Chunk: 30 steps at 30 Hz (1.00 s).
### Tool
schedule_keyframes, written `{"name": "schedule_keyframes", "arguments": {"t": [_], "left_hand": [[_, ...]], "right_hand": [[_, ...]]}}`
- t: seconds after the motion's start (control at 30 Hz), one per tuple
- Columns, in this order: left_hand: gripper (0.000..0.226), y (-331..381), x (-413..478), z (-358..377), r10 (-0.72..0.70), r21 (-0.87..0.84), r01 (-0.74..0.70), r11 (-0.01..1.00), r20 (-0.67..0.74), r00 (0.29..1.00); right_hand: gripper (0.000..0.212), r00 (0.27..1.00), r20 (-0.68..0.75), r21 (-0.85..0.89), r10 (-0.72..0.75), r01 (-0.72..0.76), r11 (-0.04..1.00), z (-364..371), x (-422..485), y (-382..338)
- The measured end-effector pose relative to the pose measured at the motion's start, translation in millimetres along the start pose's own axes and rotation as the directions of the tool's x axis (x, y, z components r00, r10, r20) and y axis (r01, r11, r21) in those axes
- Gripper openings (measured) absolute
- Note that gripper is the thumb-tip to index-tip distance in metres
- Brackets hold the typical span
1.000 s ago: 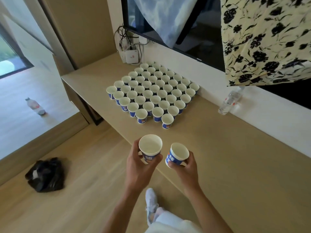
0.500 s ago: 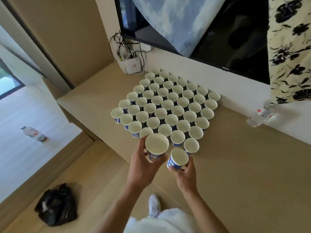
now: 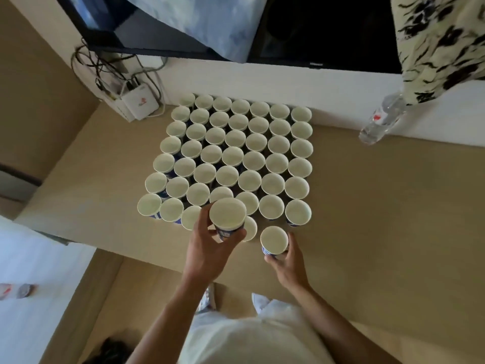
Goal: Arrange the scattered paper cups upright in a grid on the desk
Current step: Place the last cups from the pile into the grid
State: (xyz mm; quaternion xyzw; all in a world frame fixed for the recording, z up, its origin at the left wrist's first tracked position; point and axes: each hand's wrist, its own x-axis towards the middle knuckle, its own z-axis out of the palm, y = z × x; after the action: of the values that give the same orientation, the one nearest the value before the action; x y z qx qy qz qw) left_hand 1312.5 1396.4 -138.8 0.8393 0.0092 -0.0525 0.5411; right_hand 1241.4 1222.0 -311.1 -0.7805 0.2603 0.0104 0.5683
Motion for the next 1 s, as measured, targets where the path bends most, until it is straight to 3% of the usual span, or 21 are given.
{"name": "schedule_keyframes", "arguments": {"t": [0.17,0.4,0.67,0.8,0.9,1.0], "left_hand": [[0.064,0.5,19.2,-14.0,0.025,0.028,-0.027,0.999,0.076,0.997],[0.066,-4.2,31.0,-16.7,0.023,0.035,-0.028,0.999,0.120,0.992],[0.072,-7.5,23.0,-7.5,0.048,0.039,-0.056,0.998,0.171,0.984],[0.072,-3.1,17.4,5.7,0.081,0.032,-0.090,0.995,0.202,0.976],[0.069,3.1,12.6,23.4,0.091,0.035,-0.103,0.994,0.252,0.963],[0.066,13.3,9.4,44.3,0.124,0.049,-0.148,0.988,0.319,0.939]], "right_hand": [[0.062,0.994,-0.102,0.011,0.042,-0.041,0.999,15.0,7.0,5.3],[0.051,0.983,-0.185,-0.026,-0.014,0.009,1.000,23.1,11.8,9.8],[0.065,0.986,-0.165,0.010,-0.037,0.040,0.999,17.1,10.1,13.7],[0.075,0.950,-0.308,-0.017,-0.058,0.055,0.998,-11.9,-12.2,10.3],[0.063,0.910,-0.406,0.068,-0.082,0.119,0.991,-45.8,-26.6,-12.9],[0.066,0.953,-0.259,0.156,-0.156,0.200,0.967,-73.2,-31.4,-51.2]]}}
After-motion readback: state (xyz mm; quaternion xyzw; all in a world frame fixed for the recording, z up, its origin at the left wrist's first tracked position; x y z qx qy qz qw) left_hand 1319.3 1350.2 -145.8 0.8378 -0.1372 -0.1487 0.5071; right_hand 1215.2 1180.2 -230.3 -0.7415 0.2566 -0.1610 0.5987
